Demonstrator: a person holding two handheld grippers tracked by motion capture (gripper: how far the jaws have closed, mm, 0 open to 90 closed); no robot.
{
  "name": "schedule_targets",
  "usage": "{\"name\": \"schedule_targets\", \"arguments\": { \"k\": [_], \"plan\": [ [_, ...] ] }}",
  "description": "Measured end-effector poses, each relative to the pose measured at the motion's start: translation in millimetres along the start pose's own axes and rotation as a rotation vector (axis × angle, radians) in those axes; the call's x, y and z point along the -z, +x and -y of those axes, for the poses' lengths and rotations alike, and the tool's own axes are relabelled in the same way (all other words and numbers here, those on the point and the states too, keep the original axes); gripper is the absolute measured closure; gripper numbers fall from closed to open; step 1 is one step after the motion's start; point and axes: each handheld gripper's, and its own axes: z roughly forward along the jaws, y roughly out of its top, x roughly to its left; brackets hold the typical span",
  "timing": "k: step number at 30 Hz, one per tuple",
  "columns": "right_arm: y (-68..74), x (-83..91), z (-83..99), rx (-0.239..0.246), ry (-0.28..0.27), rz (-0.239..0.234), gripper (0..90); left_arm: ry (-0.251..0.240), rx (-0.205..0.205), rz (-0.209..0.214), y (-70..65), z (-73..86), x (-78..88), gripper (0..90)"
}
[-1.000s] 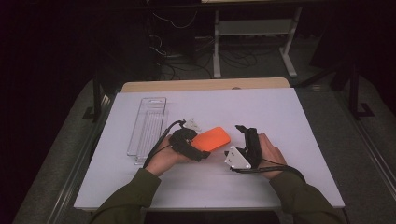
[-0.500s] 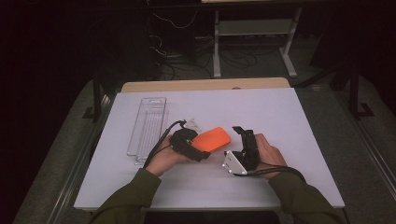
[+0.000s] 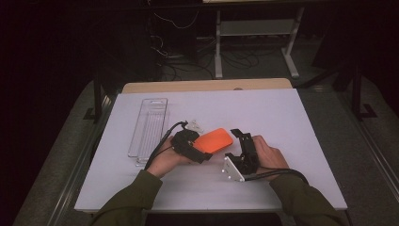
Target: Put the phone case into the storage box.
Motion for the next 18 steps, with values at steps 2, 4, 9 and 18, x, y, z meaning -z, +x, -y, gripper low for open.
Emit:
{"name": "schedule_targets", "arguments": {
  "k": [2, 4, 9, 18],
  "plan": [
    [-1.9, 0.6, -0.8, 0.022, -0.003, 0.009, 0.0, -0.004, 0.003, 0.000, -0.5, 0.0, -0.1, 15.2],
    [-1.4, 0.8, -1.4, 0.015, -0.007, 0.010, 0.0, -0.004, -0.001, 0.001, -1.0, -0.4, 0.1, 15.2],
    [-0.8, 1.5, -2.7, 0.017, -0.015, 0.016, 0.0, -0.009, -0.001, 0.002, -2.8, -1.4, -0.7, 15.2],
    [1.8, 1.8, -7.0, 0.035, -0.025, 0.025, 0.0, -0.023, -0.004, 0.016, -9.7, -4.8, -1.8, 15.2]
  ]
}}
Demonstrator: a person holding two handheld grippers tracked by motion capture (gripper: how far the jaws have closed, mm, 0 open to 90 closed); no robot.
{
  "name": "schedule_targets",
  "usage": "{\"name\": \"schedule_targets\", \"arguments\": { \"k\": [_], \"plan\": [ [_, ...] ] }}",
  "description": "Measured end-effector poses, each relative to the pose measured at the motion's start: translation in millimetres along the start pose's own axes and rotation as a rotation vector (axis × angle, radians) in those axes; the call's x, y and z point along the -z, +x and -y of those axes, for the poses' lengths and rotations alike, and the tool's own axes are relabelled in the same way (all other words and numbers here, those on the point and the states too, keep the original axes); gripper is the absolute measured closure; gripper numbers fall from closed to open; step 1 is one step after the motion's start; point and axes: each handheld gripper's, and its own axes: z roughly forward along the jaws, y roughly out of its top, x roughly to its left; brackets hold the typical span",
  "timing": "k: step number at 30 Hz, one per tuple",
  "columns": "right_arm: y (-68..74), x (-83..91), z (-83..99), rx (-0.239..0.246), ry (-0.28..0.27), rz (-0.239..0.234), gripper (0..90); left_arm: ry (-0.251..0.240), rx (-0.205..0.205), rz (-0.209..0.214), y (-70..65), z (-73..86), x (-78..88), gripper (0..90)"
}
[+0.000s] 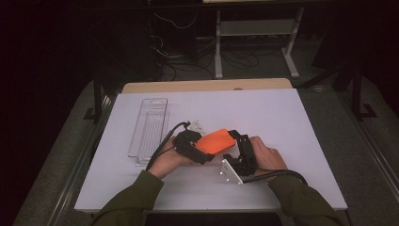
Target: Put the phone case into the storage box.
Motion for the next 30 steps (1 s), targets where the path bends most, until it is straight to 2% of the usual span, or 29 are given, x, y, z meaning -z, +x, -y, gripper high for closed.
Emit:
{"name": "schedule_targets", "arguments": {
  "k": [2, 3, 4, 6, 8, 9, 17, 22, 24, 25, 26, 30],
  "plan": [
    [0.5, -0.2, -0.7, 0.001, -0.005, 0.004, 0.0, 0.001, -0.019, -0.001, -0.6, -1.0, -0.3, 15.1],
    [0.4, -0.2, -1.2, 0.006, -0.006, 0.005, 0.0, -0.017, 0.002, 0.003, -2.8, -1.1, -1.8, 15.2],
    [0.6, -0.2, -1.6, 0.007, -0.006, 0.006, 0.0, 0.004, -0.022, 0.004, -2.0, -1.7, -0.7, 15.2],
    [0.8, 0.3, -3.2, 0.012, -0.003, 0.009, 0.0, 0.004, -0.035, 0.006, -3.1, -2.5, -1.0, 15.2],
    [0.7, 0.3, -3.5, 0.014, -0.003, 0.008, 0.0, -0.008, -0.013, 0.014, -5.8, -2.9, -2.1, 15.2],
    [0.8, 0.5, -4.0, 0.014, -0.004, 0.010, 0.0, -0.002, -0.022, 0.014, -6.0, -3.3, -1.6, 15.2],
    [2.5, 0.9, -7.8, 0.032, 0.010, 0.015, 0.0, -0.005, -0.019, 0.019, -6.7, -3.2, -2.3, 15.2],
    [5.4, 0.8, -8.8, 0.042, -0.002, 0.030, 5.1, -0.005, -0.020, 0.018, -7.0, -3.1, -2.6, 15.2],
    [5.6, 1.9, -9.9, 0.053, -0.009, 0.034, 10.0, -0.006, -0.021, 0.019, -7.1, -3.1, -2.4, 15.2],
    [6.2, 2.4, -10.4, 0.054, -0.006, 0.035, 12.1, -0.006, -0.020, 0.019, -7.3, -3.1, -2.5, 15.2],
    [6.9, 2.6, -10.9, 0.063, -0.006, 0.035, 13.4, 0.005, -0.036, 0.018, -6.3, -3.3, -1.8, 15.2],
    [10.0, 1.7, -12.0, 0.082, 0.006, 0.043, 18.8, 0.002, -0.035, 0.021, -6.5, -3.3, -1.9, 15.1]
  ]
}}
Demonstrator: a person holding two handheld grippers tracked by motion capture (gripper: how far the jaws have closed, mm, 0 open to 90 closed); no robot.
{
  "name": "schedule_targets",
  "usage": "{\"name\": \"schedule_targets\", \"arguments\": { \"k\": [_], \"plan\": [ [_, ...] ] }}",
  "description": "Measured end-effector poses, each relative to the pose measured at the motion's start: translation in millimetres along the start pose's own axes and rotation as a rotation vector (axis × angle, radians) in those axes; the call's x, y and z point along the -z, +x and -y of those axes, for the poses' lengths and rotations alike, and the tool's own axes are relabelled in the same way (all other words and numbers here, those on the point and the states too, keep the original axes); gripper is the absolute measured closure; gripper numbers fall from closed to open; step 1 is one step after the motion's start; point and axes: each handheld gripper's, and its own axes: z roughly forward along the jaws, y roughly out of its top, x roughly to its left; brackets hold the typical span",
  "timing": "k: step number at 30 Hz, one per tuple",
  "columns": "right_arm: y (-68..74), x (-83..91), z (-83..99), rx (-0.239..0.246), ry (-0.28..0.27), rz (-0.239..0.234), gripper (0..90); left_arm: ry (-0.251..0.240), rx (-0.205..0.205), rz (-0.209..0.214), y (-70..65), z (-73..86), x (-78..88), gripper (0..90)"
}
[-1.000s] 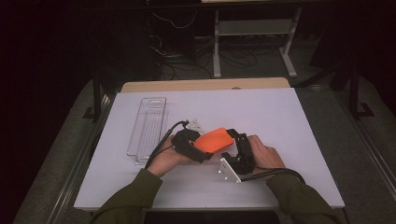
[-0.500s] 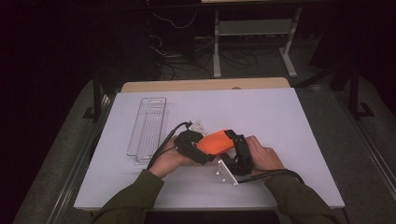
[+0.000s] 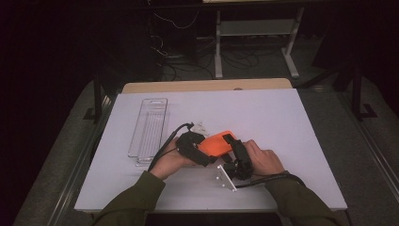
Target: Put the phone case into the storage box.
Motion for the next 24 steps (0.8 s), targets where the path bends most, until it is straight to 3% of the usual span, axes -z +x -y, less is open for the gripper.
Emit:
{"name": "schedule_targets", "arguments": {
  "k": [5, 11, 24],
  "plan": [
    [2.7, -0.1, -0.6, 0.019, 0.000, -0.004, 30.2, 0.001, -0.001, 0.000, 0.2, 0.3, 0.1, 15.1],
    [4.7, -0.2, -0.8, 0.024, -0.005, -0.010, 35.0, -0.008, 0.001, 0.004, -0.8, -0.1, -0.6, 15.2],
    [8.6, -1.4, -2.0, 0.052, -0.008, 0.034, 45.8, -0.004, 0.003, 0.004, -0.9, 0.1, -1.4, 15.2]
  ]
}}
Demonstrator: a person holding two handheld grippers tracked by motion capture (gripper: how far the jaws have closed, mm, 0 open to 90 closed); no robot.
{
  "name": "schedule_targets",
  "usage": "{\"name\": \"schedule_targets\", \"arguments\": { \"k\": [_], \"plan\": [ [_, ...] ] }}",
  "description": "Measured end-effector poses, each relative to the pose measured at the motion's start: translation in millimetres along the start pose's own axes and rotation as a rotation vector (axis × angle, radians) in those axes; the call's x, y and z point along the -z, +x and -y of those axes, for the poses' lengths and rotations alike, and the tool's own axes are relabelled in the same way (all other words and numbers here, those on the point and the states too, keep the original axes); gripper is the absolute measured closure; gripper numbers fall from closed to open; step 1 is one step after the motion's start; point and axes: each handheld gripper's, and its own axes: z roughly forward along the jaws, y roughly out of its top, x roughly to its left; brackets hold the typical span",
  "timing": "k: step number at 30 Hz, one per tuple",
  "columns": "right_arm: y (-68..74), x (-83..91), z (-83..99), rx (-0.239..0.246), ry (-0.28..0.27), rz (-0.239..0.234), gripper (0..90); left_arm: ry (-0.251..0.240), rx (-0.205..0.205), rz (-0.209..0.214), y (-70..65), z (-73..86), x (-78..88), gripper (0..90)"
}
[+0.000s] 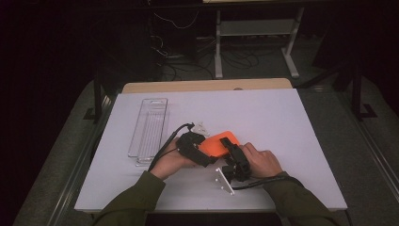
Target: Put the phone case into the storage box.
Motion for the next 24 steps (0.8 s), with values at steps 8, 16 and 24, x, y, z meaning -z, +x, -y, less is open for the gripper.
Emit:
{"name": "schedule_targets", "arguments": {
  "k": [8, 16, 24],
  "plan": [
    [1.7, 0.7, -0.9, 0.017, -0.017, -0.005, 53.8, 0.011, 0.001, -0.001, 0.1, -0.1, 0.9, 15.1],
    [1.7, 1.8, -1.7, 0.022, -0.004, -0.029, 62.0, 0.007, 0.001, -0.003, 0.2, -0.1, 1.0, 15.2],
    [1.8, 1.7, -1.0, 0.026, -0.004, -0.031, 70.0, -0.003, 0.007, -0.003, 1.0, 0.4, 1.3, 15.1]
  ]
}}
